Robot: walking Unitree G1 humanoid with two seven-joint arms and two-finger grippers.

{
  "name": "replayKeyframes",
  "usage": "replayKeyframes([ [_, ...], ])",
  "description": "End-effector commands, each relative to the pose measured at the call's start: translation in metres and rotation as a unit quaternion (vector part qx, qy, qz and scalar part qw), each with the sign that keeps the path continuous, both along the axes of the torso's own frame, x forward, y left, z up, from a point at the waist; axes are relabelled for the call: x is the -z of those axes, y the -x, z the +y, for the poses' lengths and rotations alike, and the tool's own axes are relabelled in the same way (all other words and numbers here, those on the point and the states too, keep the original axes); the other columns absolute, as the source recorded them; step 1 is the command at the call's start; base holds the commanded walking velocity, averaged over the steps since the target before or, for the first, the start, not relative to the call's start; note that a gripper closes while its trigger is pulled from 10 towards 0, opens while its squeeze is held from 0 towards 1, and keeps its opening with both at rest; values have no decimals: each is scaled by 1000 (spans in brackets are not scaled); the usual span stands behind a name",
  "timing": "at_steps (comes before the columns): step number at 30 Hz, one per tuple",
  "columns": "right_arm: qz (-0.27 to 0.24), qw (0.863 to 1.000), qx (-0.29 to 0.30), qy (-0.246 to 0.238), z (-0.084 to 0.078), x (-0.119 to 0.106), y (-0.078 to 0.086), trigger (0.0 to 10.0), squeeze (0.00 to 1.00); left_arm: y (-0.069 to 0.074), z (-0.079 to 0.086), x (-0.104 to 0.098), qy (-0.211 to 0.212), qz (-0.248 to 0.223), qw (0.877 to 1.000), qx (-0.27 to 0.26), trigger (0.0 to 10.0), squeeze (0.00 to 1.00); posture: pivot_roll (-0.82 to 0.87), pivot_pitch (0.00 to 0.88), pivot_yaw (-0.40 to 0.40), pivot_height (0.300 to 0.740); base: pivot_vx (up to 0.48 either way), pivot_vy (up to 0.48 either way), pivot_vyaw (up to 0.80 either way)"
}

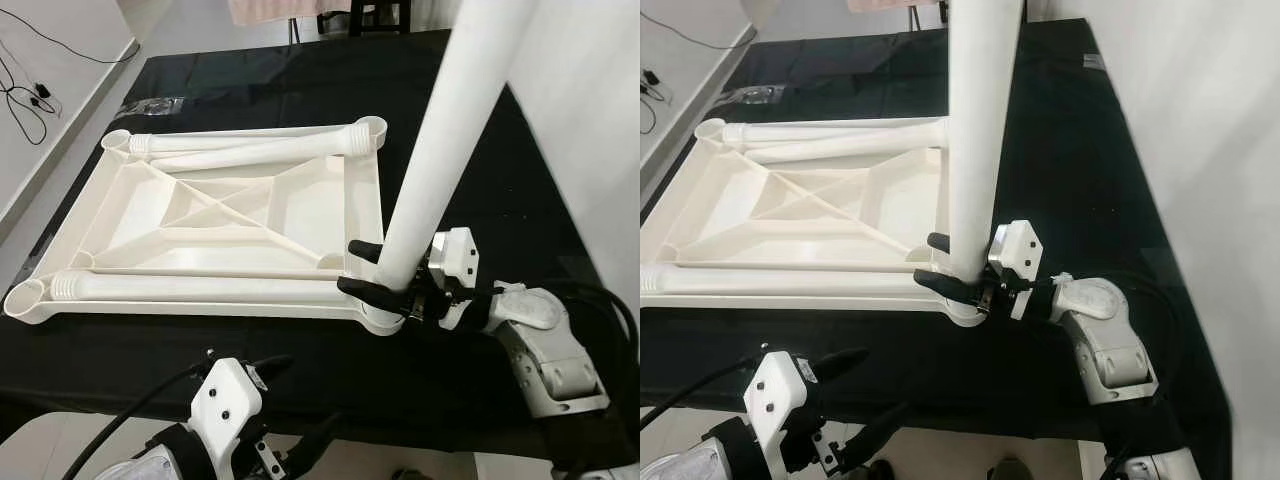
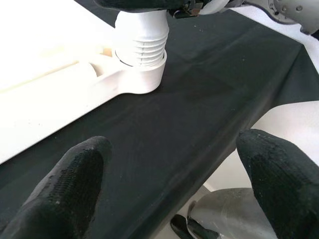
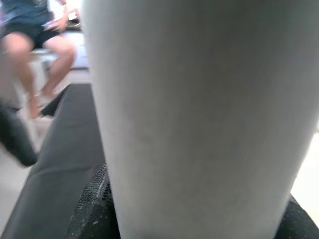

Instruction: Building children table

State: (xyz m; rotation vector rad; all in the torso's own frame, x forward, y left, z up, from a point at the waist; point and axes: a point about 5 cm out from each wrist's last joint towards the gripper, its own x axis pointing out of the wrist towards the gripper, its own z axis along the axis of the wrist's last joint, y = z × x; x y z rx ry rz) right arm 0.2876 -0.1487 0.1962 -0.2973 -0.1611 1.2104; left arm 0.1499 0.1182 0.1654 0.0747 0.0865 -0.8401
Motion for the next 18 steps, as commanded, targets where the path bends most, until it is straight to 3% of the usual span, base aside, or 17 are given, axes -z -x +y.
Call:
replayKeyframes([
  [1, 85, 995, -38, 32, 3, 31, 5, 10000, 0, 3, 2, 2, -9, 13, 1000, 3, 10000, 0, -5, 296, 90, 740, 0, 0, 0],
  [2, 90, 993, -68, 36, 5, 27, 5, 10000, 0, 3, 3, 2, -9, 13, 1000, 4, 10000, 0, -3, 299, 91, 740, 0, 0, 0],
  [8, 97, 987, -119, 39, 10, 20, 1, 10000, 0, 5, 3, 1, -8, 15, 1000, 4, 10000, 0, 4, 303, 91, 740, 0, 0, 0],
  [12, 104, 974, -200, 23, 22, -1, -19, 10000, 0, 12, 2, -1, -6, 22, 1000, 5, 10000, 0, 24, 316, 88, 740, 0, 0, 0],
  [18, 98, 964, -245, 43, 26, -11, -27, 10000, 0, 17, 1, -2, -2, 29, 1000, 4, 10000, 0, 40, 327, 81, 740, 0, 0, 0],
])
